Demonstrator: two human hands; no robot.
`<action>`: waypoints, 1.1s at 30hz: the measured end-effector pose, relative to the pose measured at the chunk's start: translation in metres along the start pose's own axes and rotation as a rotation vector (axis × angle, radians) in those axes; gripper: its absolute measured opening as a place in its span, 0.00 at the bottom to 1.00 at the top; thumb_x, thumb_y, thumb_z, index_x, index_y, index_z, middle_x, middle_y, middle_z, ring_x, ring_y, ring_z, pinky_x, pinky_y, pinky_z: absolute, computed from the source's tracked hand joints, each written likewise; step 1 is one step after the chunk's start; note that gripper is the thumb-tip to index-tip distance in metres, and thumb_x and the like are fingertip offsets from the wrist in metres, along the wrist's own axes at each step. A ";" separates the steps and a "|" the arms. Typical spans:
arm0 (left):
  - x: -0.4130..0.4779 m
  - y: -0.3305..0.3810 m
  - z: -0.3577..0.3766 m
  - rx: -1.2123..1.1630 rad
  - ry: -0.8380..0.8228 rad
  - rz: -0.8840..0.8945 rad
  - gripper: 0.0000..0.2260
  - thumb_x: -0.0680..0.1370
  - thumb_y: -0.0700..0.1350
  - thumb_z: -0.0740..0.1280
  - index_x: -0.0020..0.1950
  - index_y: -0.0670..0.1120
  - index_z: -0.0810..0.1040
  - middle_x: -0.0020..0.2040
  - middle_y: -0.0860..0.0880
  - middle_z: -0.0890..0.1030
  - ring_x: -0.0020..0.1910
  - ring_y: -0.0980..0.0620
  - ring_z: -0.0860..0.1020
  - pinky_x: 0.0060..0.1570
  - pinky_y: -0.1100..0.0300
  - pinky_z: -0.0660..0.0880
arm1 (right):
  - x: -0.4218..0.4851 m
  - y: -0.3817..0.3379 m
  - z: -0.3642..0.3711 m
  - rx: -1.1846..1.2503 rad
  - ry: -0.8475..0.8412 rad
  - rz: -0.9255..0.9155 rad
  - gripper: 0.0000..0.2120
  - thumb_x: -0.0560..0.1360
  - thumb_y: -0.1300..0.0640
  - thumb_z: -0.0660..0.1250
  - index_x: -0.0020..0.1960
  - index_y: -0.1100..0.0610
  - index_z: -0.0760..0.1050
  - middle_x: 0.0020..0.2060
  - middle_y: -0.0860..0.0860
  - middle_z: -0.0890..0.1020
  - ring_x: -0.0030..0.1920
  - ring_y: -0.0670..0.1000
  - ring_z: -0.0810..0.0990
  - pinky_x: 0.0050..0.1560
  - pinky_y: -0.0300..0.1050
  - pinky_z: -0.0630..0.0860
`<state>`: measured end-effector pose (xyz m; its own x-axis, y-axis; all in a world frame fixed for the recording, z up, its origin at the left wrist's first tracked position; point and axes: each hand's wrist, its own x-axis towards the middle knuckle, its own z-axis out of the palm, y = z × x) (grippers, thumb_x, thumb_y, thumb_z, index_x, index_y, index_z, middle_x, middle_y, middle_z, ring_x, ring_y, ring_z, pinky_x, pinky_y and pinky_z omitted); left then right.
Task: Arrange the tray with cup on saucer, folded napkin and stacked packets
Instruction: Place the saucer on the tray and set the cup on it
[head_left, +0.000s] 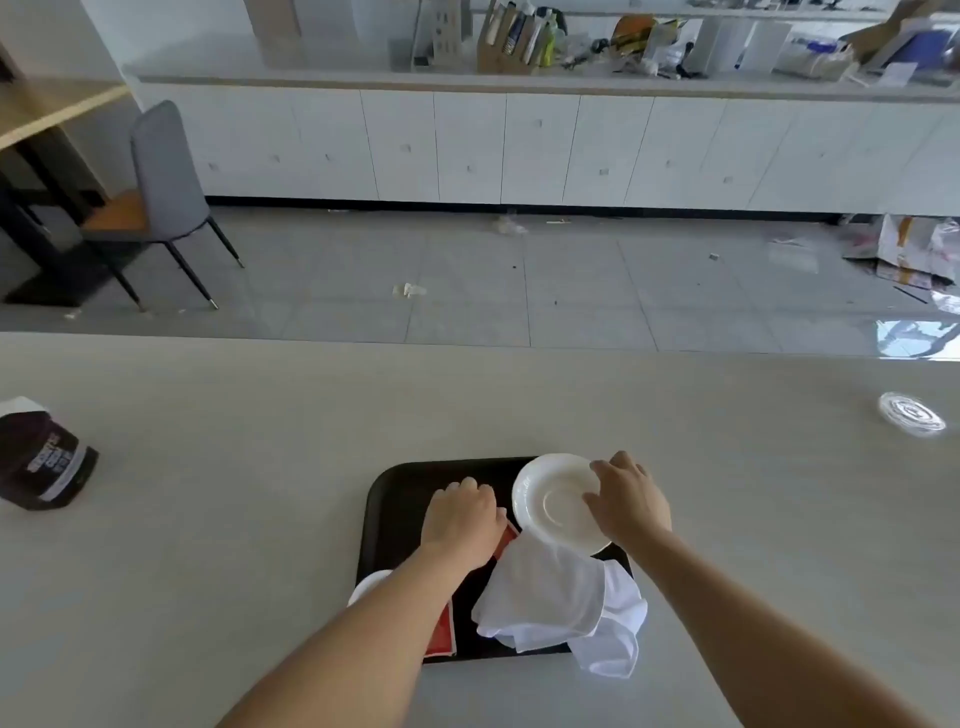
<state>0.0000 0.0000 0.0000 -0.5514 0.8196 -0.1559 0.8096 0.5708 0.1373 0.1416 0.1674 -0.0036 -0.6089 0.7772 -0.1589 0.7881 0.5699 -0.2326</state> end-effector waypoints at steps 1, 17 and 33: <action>0.004 0.004 0.002 -0.068 -0.026 -0.022 0.16 0.81 0.54 0.56 0.51 0.43 0.75 0.51 0.45 0.78 0.48 0.45 0.76 0.47 0.52 0.71 | -0.001 0.001 -0.001 0.002 -0.004 0.022 0.14 0.76 0.51 0.66 0.60 0.52 0.74 0.56 0.51 0.72 0.58 0.55 0.73 0.40 0.47 0.72; 0.032 0.029 0.023 -0.510 -0.141 -0.297 0.13 0.74 0.36 0.63 0.30 0.44 0.67 0.31 0.46 0.75 0.30 0.49 0.72 0.29 0.58 0.66 | 0.003 0.023 0.017 0.152 -0.040 0.187 0.07 0.76 0.64 0.63 0.51 0.62 0.77 0.49 0.58 0.78 0.49 0.61 0.78 0.45 0.46 0.72; 0.024 -0.059 -0.006 -0.710 0.012 -0.446 0.10 0.68 0.34 0.61 0.33 0.47 0.75 0.29 0.45 0.73 0.30 0.51 0.69 0.33 0.55 0.65 | 0.017 -0.068 0.003 0.328 -0.027 -0.012 0.10 0.69 0.60 0.64 0.31 0.54 0.66 0.38 0.52 0.73 0.37 0.56 0.72 0.32 0.43 0.61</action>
<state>-0.0621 -0.0137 -0.0058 -0.7952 0.5079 -0.3313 0.1981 0.7339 0.6497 0.0773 0.1413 0.0063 -0.6240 0.7607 -0.1787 0.7121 0.4595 -0.5308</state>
